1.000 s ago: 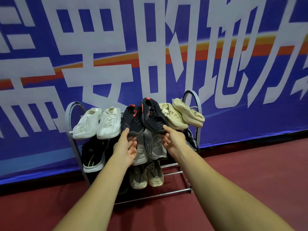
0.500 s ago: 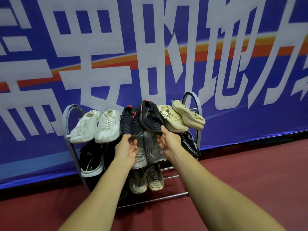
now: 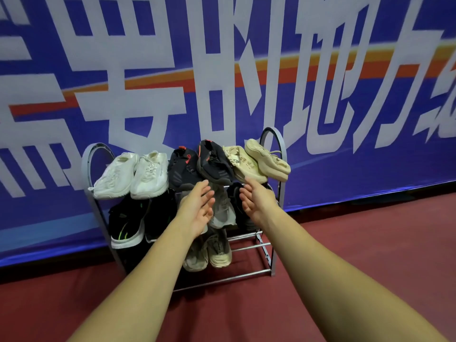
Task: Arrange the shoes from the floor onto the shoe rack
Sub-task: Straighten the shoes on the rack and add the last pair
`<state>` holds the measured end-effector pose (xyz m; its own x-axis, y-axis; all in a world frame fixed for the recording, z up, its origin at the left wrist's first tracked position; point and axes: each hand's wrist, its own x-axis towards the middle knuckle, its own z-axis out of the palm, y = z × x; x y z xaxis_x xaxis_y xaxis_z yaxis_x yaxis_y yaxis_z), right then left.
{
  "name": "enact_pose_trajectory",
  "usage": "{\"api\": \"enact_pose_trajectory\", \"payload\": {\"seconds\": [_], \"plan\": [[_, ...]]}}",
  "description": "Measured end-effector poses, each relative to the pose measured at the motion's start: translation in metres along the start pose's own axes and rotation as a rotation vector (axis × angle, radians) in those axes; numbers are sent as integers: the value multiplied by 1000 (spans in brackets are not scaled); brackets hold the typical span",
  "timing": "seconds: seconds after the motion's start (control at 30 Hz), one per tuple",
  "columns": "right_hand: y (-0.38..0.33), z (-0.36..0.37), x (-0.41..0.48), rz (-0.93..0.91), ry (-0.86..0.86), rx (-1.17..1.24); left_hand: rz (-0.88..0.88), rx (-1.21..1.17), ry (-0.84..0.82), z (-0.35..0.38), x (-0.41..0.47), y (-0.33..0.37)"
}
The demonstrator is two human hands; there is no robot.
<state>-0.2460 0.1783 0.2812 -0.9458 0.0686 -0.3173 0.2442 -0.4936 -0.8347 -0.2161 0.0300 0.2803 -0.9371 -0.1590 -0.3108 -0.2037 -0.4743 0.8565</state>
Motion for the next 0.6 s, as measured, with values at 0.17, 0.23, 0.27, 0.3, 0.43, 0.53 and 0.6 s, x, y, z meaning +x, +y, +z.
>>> {"api": "enact_pose_trajectory", "payload": {"seconds": [0.17,0.23,0.27,0.3,0.43,0.53,0.6], "plan": [[-15,-25,-1,-70,79,-28,-31,120,-89,33,-6,-13],[-22,-36,-1,-91,100,-57,-25,155,-104,46,-5,-17],[-25,-42,0,-93,109,-76,-25,167,-109,52,-4,-19],[-28,-48,1,-87,119,-90,-26,176,-110,58,-3,-22],[-39,-68,8,-76,157,-101,-46,228,-129,80,-1,-36],[-43,-80,18,-73,147,-96,-84,233,-141,98,3,-44],[-45,-83,24,-76,127,-83,-138,185,-177,110,6,-49]]}}
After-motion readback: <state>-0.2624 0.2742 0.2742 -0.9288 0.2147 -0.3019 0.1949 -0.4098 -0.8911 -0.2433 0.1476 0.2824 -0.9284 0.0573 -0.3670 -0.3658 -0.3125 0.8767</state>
